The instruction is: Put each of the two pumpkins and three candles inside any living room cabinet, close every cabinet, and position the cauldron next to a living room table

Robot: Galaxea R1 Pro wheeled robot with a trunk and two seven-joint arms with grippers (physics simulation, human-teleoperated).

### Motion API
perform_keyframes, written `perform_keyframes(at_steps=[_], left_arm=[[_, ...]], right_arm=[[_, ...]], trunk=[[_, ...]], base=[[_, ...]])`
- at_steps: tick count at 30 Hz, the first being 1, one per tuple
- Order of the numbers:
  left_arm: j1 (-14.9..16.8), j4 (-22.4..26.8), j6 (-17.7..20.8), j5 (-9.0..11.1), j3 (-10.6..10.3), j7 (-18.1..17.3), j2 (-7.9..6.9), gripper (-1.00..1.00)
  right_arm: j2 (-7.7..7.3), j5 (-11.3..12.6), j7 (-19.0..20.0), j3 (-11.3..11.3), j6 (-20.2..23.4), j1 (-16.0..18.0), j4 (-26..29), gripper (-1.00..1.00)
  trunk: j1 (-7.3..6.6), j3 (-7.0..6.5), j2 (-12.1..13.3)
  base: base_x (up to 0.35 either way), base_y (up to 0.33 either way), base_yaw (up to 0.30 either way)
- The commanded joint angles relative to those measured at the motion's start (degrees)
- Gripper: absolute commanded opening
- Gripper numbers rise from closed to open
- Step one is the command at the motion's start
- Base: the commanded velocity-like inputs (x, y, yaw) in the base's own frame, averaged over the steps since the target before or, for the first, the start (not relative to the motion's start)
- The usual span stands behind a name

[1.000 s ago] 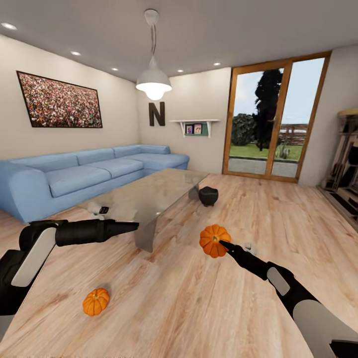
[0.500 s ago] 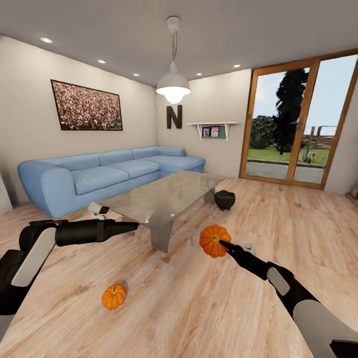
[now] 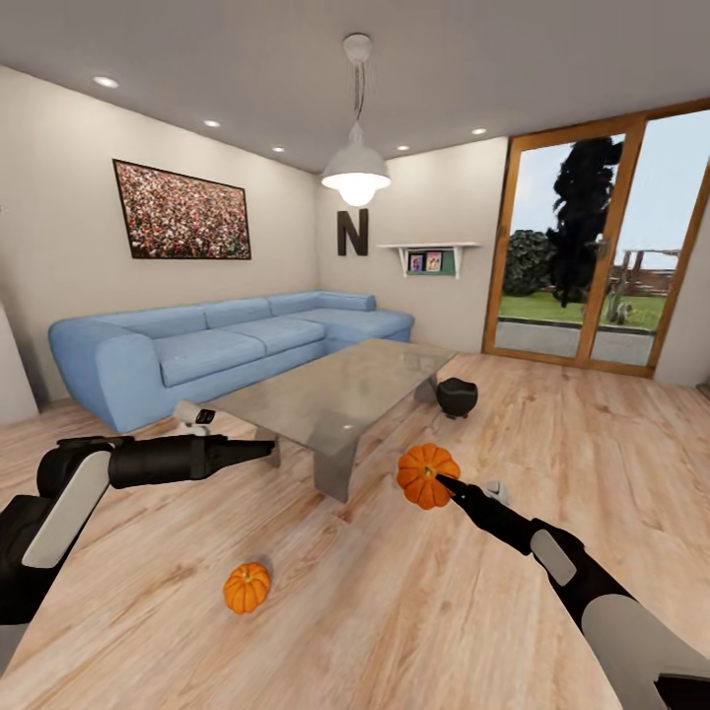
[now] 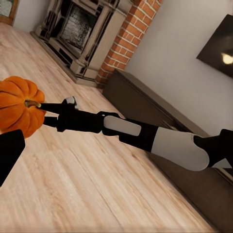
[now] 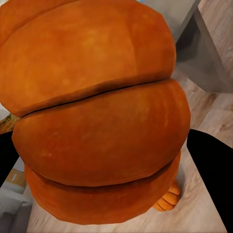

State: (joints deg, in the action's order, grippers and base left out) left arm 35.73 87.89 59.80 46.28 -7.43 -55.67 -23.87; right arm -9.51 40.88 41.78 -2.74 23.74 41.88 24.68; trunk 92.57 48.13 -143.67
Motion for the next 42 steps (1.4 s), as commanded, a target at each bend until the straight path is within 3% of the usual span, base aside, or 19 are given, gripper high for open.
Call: perform_keyframes(at_steps=[1,11,15,20,21,23,26,28,33,36,42], left_arm=[[0.04,-0.15,0.2,0.05,-0.04,-0.18,-0.03,1.0],[0.04,-0.36,0.2,0.08,-0.04,-0.57,-0.07,1.0],[0.07,-2.15,0.2,-0.1,0.04,-2.54,-0.22,1.0],[0.11,-8.74,0.2,-0.46,0.22,-4.59,-0.43,1.0],[0.12,-13.99,0.2,-0.58,0.86,-4.63,-0.46,1.0],[0.17,-18.05,0.09,-0.83,1.79,-3.99,-0.47,1.0],[0.24,-23.9,-1.75,-2.08,3.03,-1.57,-0.47,1.0],[0.48,-27.27,-2.84,-2.96,3.86,1.93,-0.36,1.0],[0.93,-34.97,-6.42,-3.62,4.83,14.83,-0.03,1.0],[2.11,-41.51,-9.2,-3.58,5.13,18.11,0.02,1.0],[7.74,-56.24,-14.98,-4.16,4.89,19.73,0.19,1.0]], right_arm=[[0.01,0.33,0.05,-0.22,0.49,0.04,0.0,-1.0],[0.01,0.34,0.1,-0.32,0.51,0.04,-0.06,-1.0],[0.01,0.34,0.06,-0.33,0.57,0.04,-0.07,-1.0],[0.01,0.37,0.15,-0.37,0.48,0.04,-0.03,-1.0],[0.01,0.36,0.07,-0.27,0.58,0.04,-0.05,-1.0],[0.01,0.35,0.05,-0.15,0.61,0.04,-0.06,-1.0],[0.01,0.35,0.06,-0.18,0.56,0.04,-0.07,-1.0],[0.01,0.34,0.06,-0.17,0.54,0.04,-0.07,-1.0],[-0.04,0.38,0.2,-0.39,0.45,0.04,-0.06,-1.0],[-0.12,0.43,0.29,-0.46,0.44,0.04,-0.02,-1.0],[-0.48,0.81,0.57,-0.58,0.43,0.04,0.14,-1.0]], trunk=[[-0.01,0.05,-0.03],[-0.01,-0.58,-0.03],[-0.01,-0.84,-0.03],[-0.01,-0.92,-0.03],[-0.01,-0.92,-0.03],[-0.01,-0.92,-0.03],[-0.01,-0.93,-0.03],[-0.01,-0.93,-0.03],[-0.01,-0.93,-0.03],[-0.01,-0.93,-0.03],[-0.01,-0.93,-0.03]], base=[[0.0,0.242,-0.02],[-0.033,0.282,-0.153],[-0.107,0.307,-0.183],[-0.118,0.308,-0.048],[-0.125,0.253,-0.006],[-0.125,0.208,-0.004],[-0.105,0.128,-0.002],[-0.052,0.059,-0.001],[-0.018,0.02,0.0],[-0.005,0.005,0.0],[-0.001,0.001,0.0]])
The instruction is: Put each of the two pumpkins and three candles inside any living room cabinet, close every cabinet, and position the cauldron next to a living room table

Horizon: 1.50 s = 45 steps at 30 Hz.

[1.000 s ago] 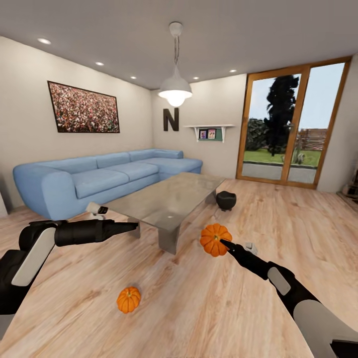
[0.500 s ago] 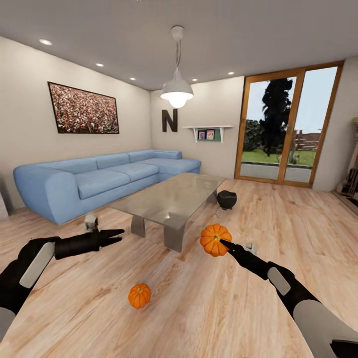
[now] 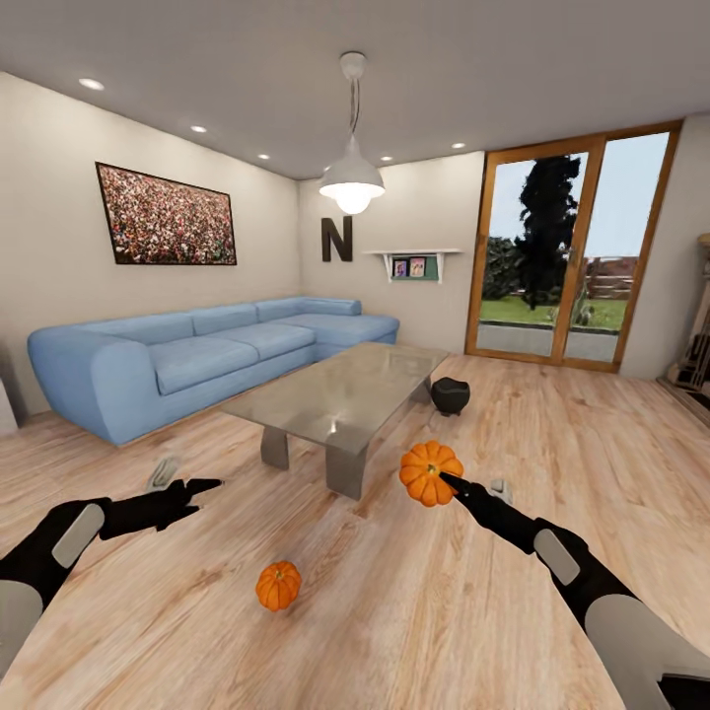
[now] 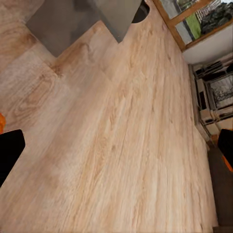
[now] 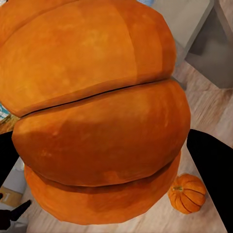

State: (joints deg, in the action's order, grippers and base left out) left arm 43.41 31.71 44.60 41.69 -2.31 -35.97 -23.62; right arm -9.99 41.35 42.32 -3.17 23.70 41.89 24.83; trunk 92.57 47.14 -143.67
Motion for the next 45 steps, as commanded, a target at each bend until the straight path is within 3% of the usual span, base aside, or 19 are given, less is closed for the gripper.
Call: perform_keyframes(at_steps=[1,6,10,13,23,27,33,42,45], left_arm=[[0.64,-1.45,-0.39,0.34,-0.29,0.12,-0.03,1.0],[3.02,-8.12,-3.5,-0.37,-0.59,1.61,1.48,1.0],[5.97,-14.15,-4.91,0.0,-0.05,7.32,3.71,1.0],[7.4,-16.48,-5.05,0.34,0.22,9.21,4.53,1.0],[8.07,-17.12,-4.96,2.08,0.27,9.35,5.08,1.0],[8.09,-17.05,-4.96,2.15,0.28,7.82,5.08,1.0],[8.1,-17.04,-4.96,2.17,0.31,6.85,5.01,1.0],[8.1,-17.03,-4.96,2.17,0.36,6.41,4.99,1.0],[8.1,-17.03,-4.96,2.17,0.33,6.37,4.99,1.0]], right_arm=[[0.0,0.37,0.05,-0.15,0.47,0.03,0.12,-1.0],[-0.09,0.61,0.12,-0.27,0.64,-0.14,3.09,-1.0],[-0.12,0.71,0.5,-0.33,0.92,-0.72,4.4,-1.0],[-0.17,0.74,0.75,-0.38,1.03,-0.92,4.72,-1.0],[-0.2,0.82,0.97,-0.43,1.09,-1.02,5.02,-1.0],[-0.2,0.82,2.1,-0.66,1.09,-1.02,5.05,-1.0],[-0.2,0.76,3.38,-4.67,1.22,-1.19,4.98,-1.0],[-0.92,0.79,4.0,-7.16,3.12,-2.12,5.02,-1.0],[-1.09,0.72,4.4,-10.27,4.1,-2.36,5.11,-1.0]], trunk=[[-0.01,0.07,-0.03],[-0.01,0.07,-0.03],[-0.01,0.07,-0.03],[-0.01,0.07,-0.03],[-0.01,0.07,-0.03],[0.09,0.95,-0.08],[0.24,2.28,-0.16],[0.48,4.28,-0.28],[0.55,4.94,-0.32]], base=[[0.0,0.0,0.0],[0.0,0.0,0.0],[0.0,0.0,0.0],[0.0,0.0,0.0],[0.0,0.0,0.0],[0.0,0.0,0.0],[0.0,0.0,0.0],[0.0,0.0,0.0],[0.0,0.0,0.0]])
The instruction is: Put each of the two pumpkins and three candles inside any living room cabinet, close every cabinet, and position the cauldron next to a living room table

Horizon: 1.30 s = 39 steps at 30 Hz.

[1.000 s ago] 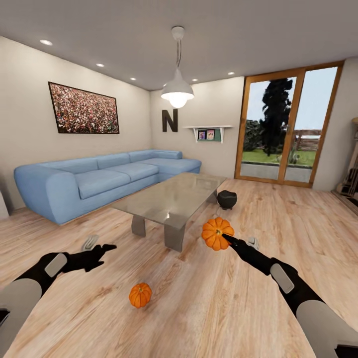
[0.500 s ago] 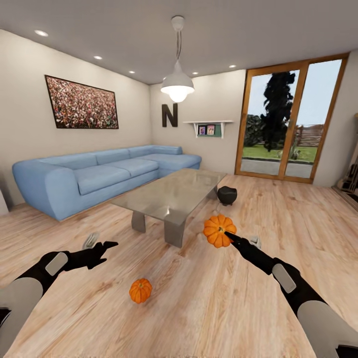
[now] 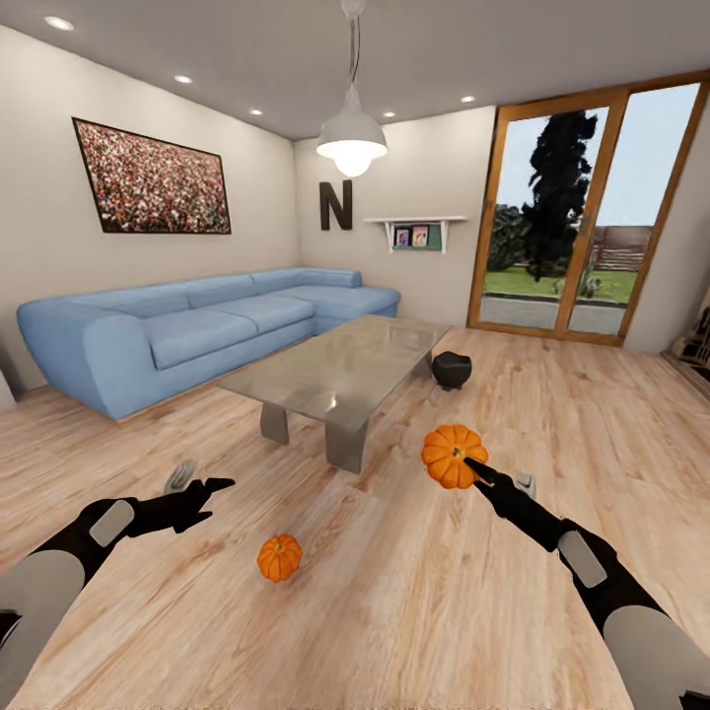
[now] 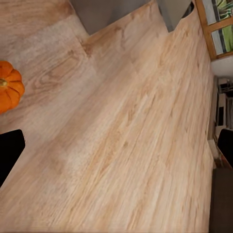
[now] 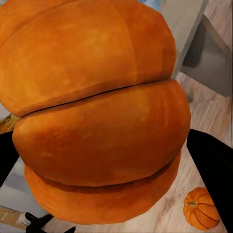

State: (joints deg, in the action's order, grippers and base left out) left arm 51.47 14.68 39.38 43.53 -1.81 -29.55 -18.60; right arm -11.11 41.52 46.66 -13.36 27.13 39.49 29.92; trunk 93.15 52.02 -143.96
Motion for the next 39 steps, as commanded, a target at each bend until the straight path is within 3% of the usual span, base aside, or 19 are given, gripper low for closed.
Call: perform_keyframes(at_steps=[1,4,12,14,18,22,27,35,39], left_arm=[[0.04,0.0,0.26,0.32,-0.19,-0.06,-0.03,1.0],[0.04,0.0,0.26,0.32,-0.16,-0.13,-0.03,1.0],[0.04,-0.02,0.26,0.32,-0.21,-2.2,-0.07,1.0],[0.04,-0.01,0.26,0.32,-0.21,-2.71,-0.11,1.0],[-0.02,0.0,0.28,0.26,-0.34,-7.11,-0.37,1.0],[-0.04,0.0,0.27,0.21,-0.37,-8.99,-0.44,1.0],[-0.05,0.0,0.24,0.16,-0.39,-9.71,-0.46,1.0],[-0.05,0.0,0.26,0.15,-0.39,-9.9,-0.47,1.0],[-0.05,0.0,0.3,0.15,-0.39,-9.95,-0.47,1.0]], right_arm=[[0.0,0.54,0.14,-0.84,0.86,-0.44,0.34,-1.0],[0.0,0.56,0.22,-1.69,1.4,-1.62,2.37,-1.0],[0.63,0.5,-0.3,-7.23,9.95,-8.48,18.01,-1.0],[0.66,0.53,-0.34,-7.54,10.43,-8.98,19.29,-1.0],[0.82,0.57,-0.23,-7.97,12.0,-9.73,22.3,-1.0],[0.88,0.63,-0.08,-8.11,13.03,-10.41,24.27,-1.0],[0.76,0.55,-0.16,-8.44,19.31,-11.21,25.35,-1.0],[0.48,0.56,-0.17,-8.7,21.46,-11.36,25.61,-1.0],[0.7,0.57,-0.21,-11.63,21.6,-11.4,25.62,-1.0]], trunk=[[0.01,0.28,-0.05],[0.08,0.95,-0.09],[0.29,2.72,-0.2],[0.34,3.17,-0.22],[0.44,4.05,-0.28],[0.55,4.94,-0.33],[0.68,6.05,-0.4],[0.88,7.82,-0.5],[0.99,8.7,-0.56]], base=[[0.0,0.0,0.0],[0.0,0.0,0.0],[0.0,0.0,0.0],[0.0,0.0,0.0],[0.0,0.0,0.0],[0.0,0.0,0.0],[0.0,0.0,0.0],[0.0,0.0,0.0],[0.0,0.0,0.0]])
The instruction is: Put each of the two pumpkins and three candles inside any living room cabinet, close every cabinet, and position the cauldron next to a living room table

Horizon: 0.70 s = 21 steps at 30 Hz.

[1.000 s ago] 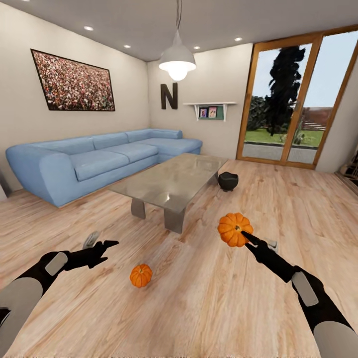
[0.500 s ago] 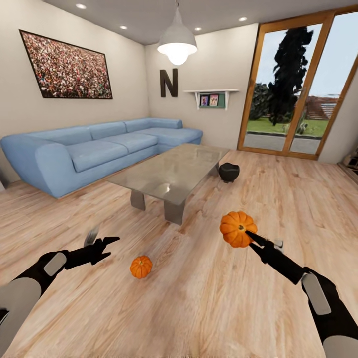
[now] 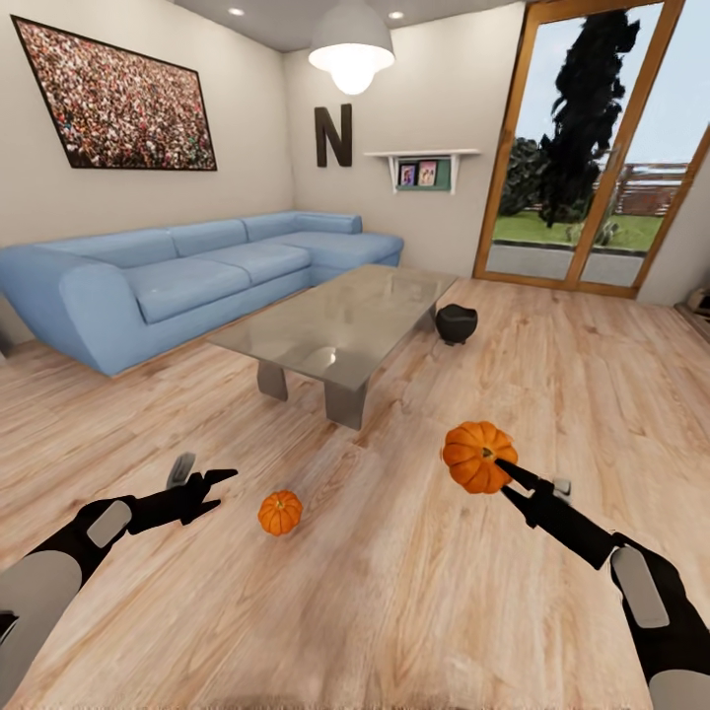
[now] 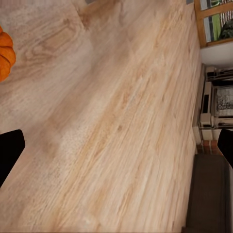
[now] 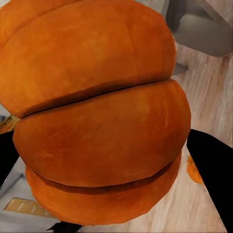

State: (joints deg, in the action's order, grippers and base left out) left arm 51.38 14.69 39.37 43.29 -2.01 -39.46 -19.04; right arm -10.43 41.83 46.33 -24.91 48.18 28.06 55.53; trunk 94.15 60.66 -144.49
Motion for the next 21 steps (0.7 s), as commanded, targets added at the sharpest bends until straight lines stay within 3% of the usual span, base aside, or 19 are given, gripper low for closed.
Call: perform_keyframes(at_steps=[1,4,21], left_arm=[[0.04,-0.01,0.3,0.39,-0.19,-0.04,-0.03,1.0],[0.04,-0.01,0.29,0.39,-0.19,-0.05,-0.05,1.0],[0.04,-0.01,0.42,0.39,-0.21,-0.09,-0.12,1.0]], right_arm=[[0.06,0.26,0.14,-0.85,0.57,0.01,0.02,-1.0],[0.11,0.27,0.16,-2.0,0.64,-0.01,0.02,-1.0],[0.21,0.27,0.18,-2.16,0.6,-0.02,0.02,-1.0]], trunk=[[0.01,0.28,-0.04],[0.09,0.94,-0.08],[0.52,4.71,-0.31]], base=[[0.0,0.0,0.0],[0.0,0.0,0.0],[0.0,0.0,0.0]])
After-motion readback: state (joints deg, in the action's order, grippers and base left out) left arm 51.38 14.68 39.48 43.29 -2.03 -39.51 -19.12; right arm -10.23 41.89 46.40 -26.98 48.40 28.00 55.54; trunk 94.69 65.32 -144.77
